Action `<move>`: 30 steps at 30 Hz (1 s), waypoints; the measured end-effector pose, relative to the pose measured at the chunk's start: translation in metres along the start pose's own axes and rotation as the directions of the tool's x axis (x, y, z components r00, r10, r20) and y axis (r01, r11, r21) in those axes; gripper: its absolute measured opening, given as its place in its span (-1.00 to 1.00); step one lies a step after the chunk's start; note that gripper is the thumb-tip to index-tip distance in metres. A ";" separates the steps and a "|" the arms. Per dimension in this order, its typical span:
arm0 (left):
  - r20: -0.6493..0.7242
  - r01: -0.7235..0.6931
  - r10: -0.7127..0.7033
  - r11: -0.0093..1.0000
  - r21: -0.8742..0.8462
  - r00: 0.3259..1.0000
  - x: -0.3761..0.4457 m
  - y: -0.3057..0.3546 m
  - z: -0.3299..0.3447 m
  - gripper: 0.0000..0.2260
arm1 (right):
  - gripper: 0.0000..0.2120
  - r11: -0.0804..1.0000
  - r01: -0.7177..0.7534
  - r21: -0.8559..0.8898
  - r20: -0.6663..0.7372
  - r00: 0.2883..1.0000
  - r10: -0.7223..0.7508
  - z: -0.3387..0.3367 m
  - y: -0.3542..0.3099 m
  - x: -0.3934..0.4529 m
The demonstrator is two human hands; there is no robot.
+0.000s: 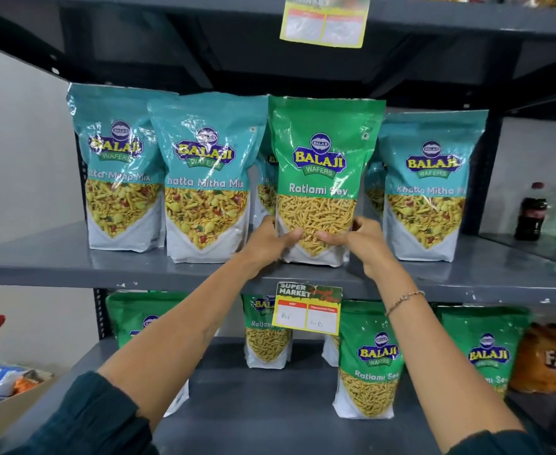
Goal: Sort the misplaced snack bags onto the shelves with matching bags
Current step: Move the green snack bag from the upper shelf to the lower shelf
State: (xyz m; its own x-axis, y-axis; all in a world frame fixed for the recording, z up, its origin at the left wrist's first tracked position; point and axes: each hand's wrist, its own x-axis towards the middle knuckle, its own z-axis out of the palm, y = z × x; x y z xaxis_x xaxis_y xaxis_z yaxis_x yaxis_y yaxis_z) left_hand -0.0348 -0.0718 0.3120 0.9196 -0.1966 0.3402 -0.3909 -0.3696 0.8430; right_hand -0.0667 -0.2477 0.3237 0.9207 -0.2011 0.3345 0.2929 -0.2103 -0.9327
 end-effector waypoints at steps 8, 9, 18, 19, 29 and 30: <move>0.031 -0.172 0.173 0.985 -0.023 0.984 -0.047 0.032 0.009 -0.73 | -0.39 0.996 0.075 -0.039 -0.125 0.989 -0.079 -0.031 -0.017 -0.054; 0.032 -0.191 0.192 0.981 -0.022 0.981 -0.055 0.036 0.009 -0.82 | -0.30 0.995 0.081 -0.053 -0.129 0.988 -0.087 -0.034 -0.020 -0.063; 0.087 -0.213 0.221 0.973 -0.088 0.971 -0.130 0.022 0.000 -0.64 | -0.33 0.986 0.102 -0.133 -0.090 0.989 -0.115 -0.042 -0.023 -0.151; 0.096 -0.200 0.208 0.976 -0.089 0.973 -0.138 0.016 0.000 -0.55 | -0.27 0.987 0.092 -0.130 -0.090 0.991 -0.104 -0.040 -0.016 -0.159; 0.136 0.039 -0.037 0.999 -0.007 0.990 -0.214 -0.074 -0.013 -0.45 | -0.34 0.972 0.055 -0.227 0.050 0.998 -0.045 0.007 0.070 -0.215; 0.131 0.075 -0.075 0.997 0.000 0.989 -0.220 -0.084 -0.012 -0.46 | -0.35 0.968 0.049 -0.248 0.060 0.998 -0.035 0.014 0.081 -0.218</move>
State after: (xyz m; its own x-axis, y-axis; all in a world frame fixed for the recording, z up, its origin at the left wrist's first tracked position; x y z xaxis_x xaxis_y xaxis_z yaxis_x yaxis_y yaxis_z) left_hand -0.2036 0.0133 0.1713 0.9330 -0.2857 0.2187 -0.3204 -0.3831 0.8664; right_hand -0.2395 -0.2073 0.1731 0.9236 -0.1359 0.3585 0.2646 -0.4507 -0.8526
